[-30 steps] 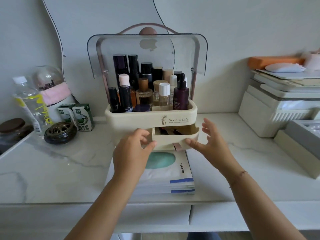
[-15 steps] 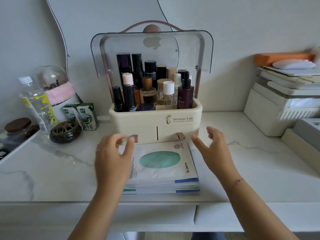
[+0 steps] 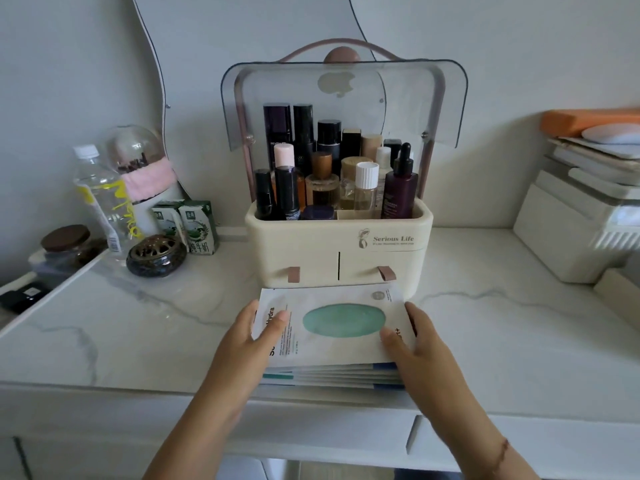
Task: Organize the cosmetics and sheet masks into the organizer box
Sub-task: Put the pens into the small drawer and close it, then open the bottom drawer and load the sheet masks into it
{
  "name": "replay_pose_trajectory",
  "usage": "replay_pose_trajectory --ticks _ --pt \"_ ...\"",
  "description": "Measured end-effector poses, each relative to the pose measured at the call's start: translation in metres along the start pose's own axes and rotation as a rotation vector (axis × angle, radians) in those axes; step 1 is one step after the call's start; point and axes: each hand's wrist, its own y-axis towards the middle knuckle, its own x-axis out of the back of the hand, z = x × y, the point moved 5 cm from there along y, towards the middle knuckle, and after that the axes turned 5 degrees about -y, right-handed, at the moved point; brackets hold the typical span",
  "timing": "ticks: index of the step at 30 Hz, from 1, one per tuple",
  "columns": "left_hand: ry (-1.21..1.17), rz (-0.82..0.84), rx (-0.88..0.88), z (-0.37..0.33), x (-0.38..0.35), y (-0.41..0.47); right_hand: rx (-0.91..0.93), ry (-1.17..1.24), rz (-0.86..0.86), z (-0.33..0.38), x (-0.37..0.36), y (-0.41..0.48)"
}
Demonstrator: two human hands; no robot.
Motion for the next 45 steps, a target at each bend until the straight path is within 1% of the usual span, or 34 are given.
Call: replay_pose_trajectory --ticks 4,8,14,18,22,26,28,30,31,32,33,34,35,36,38,39,40,43,45 --pt "0.016 -0.081 -0.033 0.002 0.022 -0.002 0.007 0.074 -0.001 0.005 -0.022 -0.011" --pt "-0.032 -0.139 -0.031 0.005 0.071 0.005 0.001 0.137 0.108 0.025 -0.064 -0.013" --pt "-0.070 -0.287 -0.005 0.015 0.157 0.014 0.083 0.148 0.212 0.061 -0.143 -0.008" --pt "-0.031 -0.387 0.010 0.025 0.203 0.022 0.151 0.146 0.277 0.084 -0.187 0.000" --pt "0.011 -0.437 -0.001 0.023 0.222 0.034 0.193 0.130 0.324 0.100 -0.212 0.025" --pt "0.064 -0.411 -0.005 0.022 0.218 0.041 0.159 0.133 0.378 0.099 -0.217 0.043" --pt "0.143 -0.406 0.024 0.021 0.213 0.039 0.155 0.119 0.375 0.095 -0.211 0.040" --pt "0.361 -0.480 0.011 0.012 0.210 0.030 0.190 0.081 0.311 0.088 -0.194 0.032" --pt "0.459 -0.554 -0.049 0.001 0.205 0.021 0.204 0.069 0.246 0.082 -0.180 0.027" --pt "0.490 -0.623 -0.155 -0.012 0.195 0.011 0.204 0.093 0.170 0.073 -0.164 0.024" --pt "0.463 -0.655 -0.267 -0.024 0.179 -0.001 0.168 0.176 0.097 0.063 -0.144 0.022" --pt "0.427 -0.633 -0.372 -0.035 0.159 -0.012 0.099 0.322 0.041 0.051 -0.125 0.021" --pt "0.411 -0.554 -0.468 -0.042 0.133 -0.020 0.013 0.486 0.007 0.039 -0.108 0.022" --pt "0.413 -0.437 -0.543 -0.045 0.105 -0.026 -0.072 0.625 -0.013 0.029 -0.093 0.023" --pt "0.426 -0.197 -0.610 -0.044 0.050 -0.029 -0.210 0.761 -0.017 0.017 -0.074 0.029" --pt "0.434 -0.126 -0.613 -0.042 0.030 -0.026 -0.250 0.790 -0.002 0.015 -0.070 0.033" --pt "0.436 -0.097 -0.608 -0.041 0.015 -0.021 -0.280 0.802 0.020 0.014 -0.068 0.038" --pt "0.454 -0.102 -0.628 -0.045 -0.005 0.001 -0.355 0.736 0.098 0.016 -0.071 0.049" --pt "0.519 -0.097 -0.672 -0.049 -0.011 0.012 -0.341 0.678 0.135 0.017 -0.071 0.054"
